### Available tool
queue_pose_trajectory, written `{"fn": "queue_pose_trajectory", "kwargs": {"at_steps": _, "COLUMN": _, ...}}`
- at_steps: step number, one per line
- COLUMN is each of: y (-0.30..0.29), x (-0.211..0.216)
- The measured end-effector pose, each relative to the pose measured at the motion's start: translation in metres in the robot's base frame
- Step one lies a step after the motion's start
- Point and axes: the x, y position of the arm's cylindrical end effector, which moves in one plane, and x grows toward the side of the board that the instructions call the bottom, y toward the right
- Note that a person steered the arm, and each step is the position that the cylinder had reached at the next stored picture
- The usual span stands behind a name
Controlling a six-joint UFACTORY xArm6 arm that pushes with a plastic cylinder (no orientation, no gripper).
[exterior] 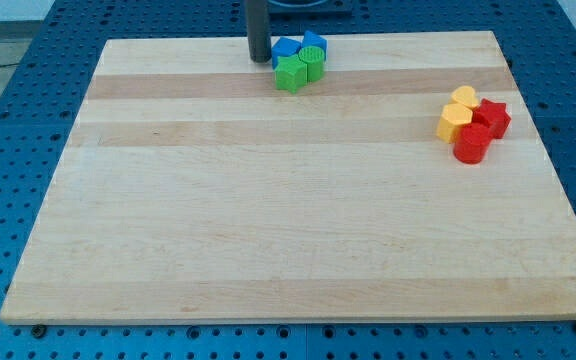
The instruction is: Place your arm in between heart and red star
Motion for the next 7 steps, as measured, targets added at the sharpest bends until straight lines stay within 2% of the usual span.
{"fn": "queue_pose_trajectory", "kwargs": {"at_steps": 2, "y": -0.010, "x": 0.099}}
{"fn": "queue_pose_trajectory", "kwargs": {"at_steps": 3, "y": 0.051, "x": 0.092}}
{"fn": "queue_pose_trajectory", "kwargs": {"at_steps": 5, "y": 0.228, "x": -0.007}}
{"fn": "queue_pose_trajectory", "kwargs": {"at_steps": 6, "y": 0.313, "x": -0.010}}
{"fn": "queue_pose_trajectory", "kwargs": {"at_steps": 7, "y": 0.329, "x": 0.039}}
